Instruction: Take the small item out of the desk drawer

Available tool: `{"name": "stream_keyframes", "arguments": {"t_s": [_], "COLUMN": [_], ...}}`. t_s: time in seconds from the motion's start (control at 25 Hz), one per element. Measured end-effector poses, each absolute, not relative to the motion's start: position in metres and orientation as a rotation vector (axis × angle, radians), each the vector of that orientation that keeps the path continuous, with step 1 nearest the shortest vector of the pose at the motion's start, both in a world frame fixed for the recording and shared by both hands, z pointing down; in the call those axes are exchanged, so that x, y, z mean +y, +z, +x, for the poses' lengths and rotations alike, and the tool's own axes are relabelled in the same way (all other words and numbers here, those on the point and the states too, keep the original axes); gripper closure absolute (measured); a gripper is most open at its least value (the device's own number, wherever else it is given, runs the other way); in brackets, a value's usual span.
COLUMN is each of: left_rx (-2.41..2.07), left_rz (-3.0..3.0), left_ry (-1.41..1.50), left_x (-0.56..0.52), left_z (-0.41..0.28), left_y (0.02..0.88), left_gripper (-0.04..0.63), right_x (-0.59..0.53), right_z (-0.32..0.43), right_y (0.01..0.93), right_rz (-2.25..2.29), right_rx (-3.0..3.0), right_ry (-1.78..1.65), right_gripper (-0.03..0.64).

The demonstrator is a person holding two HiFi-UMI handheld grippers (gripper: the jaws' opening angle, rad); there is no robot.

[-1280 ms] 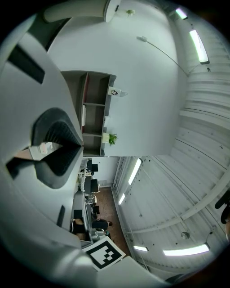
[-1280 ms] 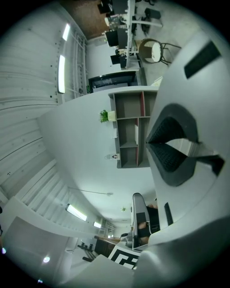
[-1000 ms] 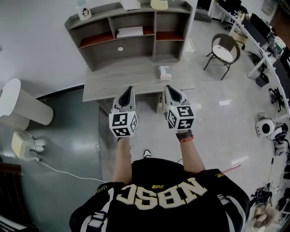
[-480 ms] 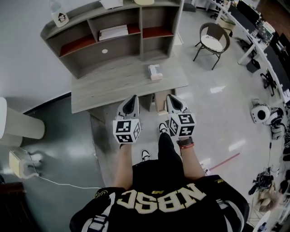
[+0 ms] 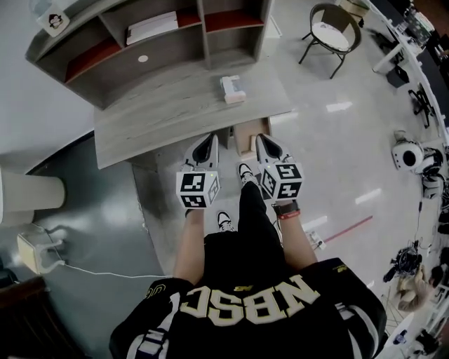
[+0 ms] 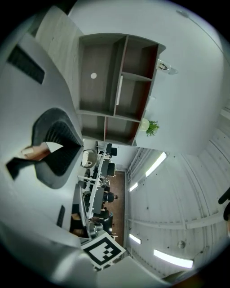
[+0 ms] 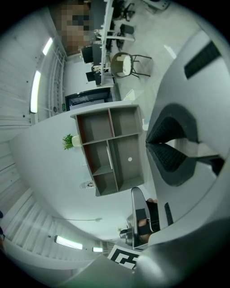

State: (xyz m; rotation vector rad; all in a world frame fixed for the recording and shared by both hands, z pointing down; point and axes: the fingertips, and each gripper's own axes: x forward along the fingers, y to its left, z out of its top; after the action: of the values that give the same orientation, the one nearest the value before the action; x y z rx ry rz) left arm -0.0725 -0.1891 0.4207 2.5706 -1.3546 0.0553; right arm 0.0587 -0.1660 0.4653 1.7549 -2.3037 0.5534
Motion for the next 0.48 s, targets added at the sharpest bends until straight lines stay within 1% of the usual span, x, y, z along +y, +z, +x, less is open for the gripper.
{"name": "stream_keyframes", "arguments": {"t_s": [0.48], "left_rx": [-1.233], "left_rz": [2.538], "left_ry": [0.13], "left_x": [-0.206], "left_z": [-0.035], "left_y": [0.473], "left_gripper": [0.589], "right_x": [-0.18], "right_z": [0.08], "right_y": [0.528], "right_rz": [1.732], "right_rx": [-2.2], "right_ry": [0.665], "right_gripper": [0.606]}}
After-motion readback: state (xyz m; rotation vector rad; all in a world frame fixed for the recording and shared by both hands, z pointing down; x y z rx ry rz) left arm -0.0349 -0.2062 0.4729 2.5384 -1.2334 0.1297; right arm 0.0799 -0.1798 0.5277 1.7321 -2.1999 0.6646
